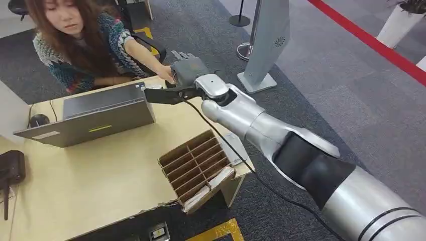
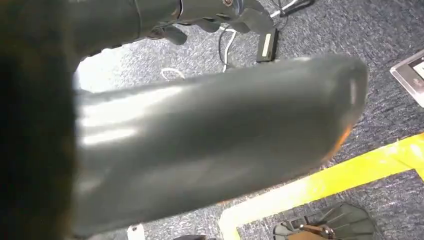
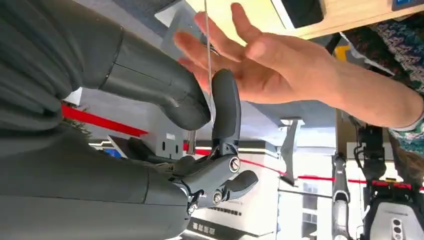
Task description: Pass the card to the sensor for recognition and then transmit it.
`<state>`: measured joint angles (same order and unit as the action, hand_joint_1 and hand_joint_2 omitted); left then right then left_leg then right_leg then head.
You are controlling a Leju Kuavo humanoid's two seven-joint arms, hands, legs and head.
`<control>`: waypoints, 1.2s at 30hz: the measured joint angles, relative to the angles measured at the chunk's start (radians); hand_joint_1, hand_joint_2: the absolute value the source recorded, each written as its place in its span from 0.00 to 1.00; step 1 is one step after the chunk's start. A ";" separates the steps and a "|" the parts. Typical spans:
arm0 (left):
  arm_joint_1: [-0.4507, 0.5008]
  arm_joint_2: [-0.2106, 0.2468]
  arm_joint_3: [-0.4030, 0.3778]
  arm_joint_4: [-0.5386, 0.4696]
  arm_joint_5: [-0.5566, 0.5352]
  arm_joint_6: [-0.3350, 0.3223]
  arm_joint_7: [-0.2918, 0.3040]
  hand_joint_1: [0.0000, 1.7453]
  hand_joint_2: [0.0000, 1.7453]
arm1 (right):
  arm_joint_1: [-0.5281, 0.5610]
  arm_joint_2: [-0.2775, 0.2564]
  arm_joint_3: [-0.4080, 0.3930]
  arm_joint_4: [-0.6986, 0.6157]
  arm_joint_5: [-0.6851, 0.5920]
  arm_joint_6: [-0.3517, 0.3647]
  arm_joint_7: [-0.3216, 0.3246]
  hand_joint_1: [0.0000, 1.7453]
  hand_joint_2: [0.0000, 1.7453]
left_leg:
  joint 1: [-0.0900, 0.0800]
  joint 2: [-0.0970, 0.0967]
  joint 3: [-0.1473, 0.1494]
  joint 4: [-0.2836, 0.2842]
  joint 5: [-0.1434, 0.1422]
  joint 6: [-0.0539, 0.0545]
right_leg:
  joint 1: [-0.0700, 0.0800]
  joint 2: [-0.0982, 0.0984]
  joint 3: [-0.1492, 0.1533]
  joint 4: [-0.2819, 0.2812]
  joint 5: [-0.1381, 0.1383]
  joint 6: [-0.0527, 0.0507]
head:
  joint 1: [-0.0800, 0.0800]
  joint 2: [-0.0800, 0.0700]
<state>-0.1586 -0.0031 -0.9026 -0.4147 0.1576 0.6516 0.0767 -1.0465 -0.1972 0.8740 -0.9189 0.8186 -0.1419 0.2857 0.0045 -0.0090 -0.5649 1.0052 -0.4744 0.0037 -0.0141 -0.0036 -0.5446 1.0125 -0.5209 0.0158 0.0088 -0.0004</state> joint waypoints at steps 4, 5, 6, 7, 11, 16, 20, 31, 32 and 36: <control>0.000 0.002 0.000 0.003 0.010 0.000 0.000 0.00 0.00 | -0.002 0.009 0.000 0.025 -0.004 -0.018 -0.002 1.00 1.00 | 0.000 0.000 0.000 0.000 0.000 0.000 | 0.000 0.000 0.000 0.000 0.000 0.000 | 0.000 0.000; -0.001 0.002 0.000 0.004 0.011 0.000 0.000 0.00 0.00 | -0.003 0.011 0.000 0.031 -0.009 -0.021 -0.003 1.00 1.00 | 0.000 0.000 0.000 0.000 0.000 0.000 | 0.000 0.000 0.000 0.000 0.000 0.000 | 0.000 0.000; -0.001 0.002 0.000 0.005 0.011 0.000 0.000 0.00 0.00 | -0.004 0.015 0.000 0.039 -0.012 -0.026 -0.006 1.00 1.00 | 0.000 0.000 0.000 0.000 0.000 0.000 | 0.000 0.000 0.000 0.000 0.000 0.000 | 0.000 0.000; -0.001 0.002 0.000 0.005 0.012 0.000 0.000 0.00 0.00 | -0.005 0.017 0.000 0.045 -0.013 -0.027 -0.008 1.00 1.00 | 0.000 0.000 0.000 0.000 0.000 0.000 | 0.000 0.000 0.000 0.000 0.000 0.000 | 0.000 0.000; -0.001 0.002 0.000 0.008 0.014 -0.001 0.000 0.00 0.00 | -0.008 0.024 0.000 0.061 -0.016 -0.029 -0.011 1.00 1.00 | 0.000 0.000 0.000 0.000 0.000 0.000 | 0.000 0.000 0.000 0.000 0.000 0.000 | 0.000 0.000; -0.002 0.002 0.000 0.011 0.021 0.000 0.000 0.00 0.00 | -0.012 0.033 0.000 0.080 -0.010 -0.037 -0.012 0.00 1.00 | 0.000 0.001 0.000 0.000 0.000 0.000 | 0.000 0.001 0.000 0.000 0.000 0.000 | 0.000 0.000; 0.000 0.002 0.000 0.013 0.031 0.000 0.000 0.00 0.00 | -0.012 0.039 0.002 0.093 0.012 -0.069 -0.009 0.00 1.00 | 0.000 0.001 0.000 0.000 0.000 0.000 | 0.000 0.001 0.000 0.000 0.000 0.000 | 0.000 0.000; 0.006 0.002 0.000 0.023 0.075 0.030 -0.032 0.00 0.00 | -0.022 0.001 -0.004 0.063 0.191 -0.206 0.081 0.00 0.00 | 0.000 0.001 0.002 0.001 0.000 0.000 | 0.000 0.001 -0.001 0.000 0.000 0.000 | 0.000 0.000; 0.009 0.002 0.000 0.024 0.082 0.036 -0.041 0.00 0.00 | -0.021 -0.019 -0.010 0.039 0.244 -0.241 0.105 0.00 0.00 | 0.000 0.001 0.002 0.001 0.000 0.000 | 0.000 0.001 -0.001 0.000 0.000 0.000 | 0.000 0.000; 0.023 0.002 0.004 0.036 0.082 0.044 -0.072 0.00 0.00 | 0.010 -0.116 -0.068 -0.081 0.376 -0.338 0.169 0.00 0.00 | 0.000 0.001 0.003 0.001 -0.001 0.000 | 0.000 0.001 0.000 -0.001 0.000 0.000 | 0.000 0.000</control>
<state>-0.1354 -0.0015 -0.8984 -0.3785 0.2400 0.6958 0.0045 -1.0364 -0.3133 0.8060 -1.0000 1.1949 -0.4804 0.4544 0.0044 -0.0081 -0.5622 1.0066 -0.4752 0.0035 -0.0145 -0.0025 -0.5445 1.0115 -0.5208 0.0159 0.0092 -0.0004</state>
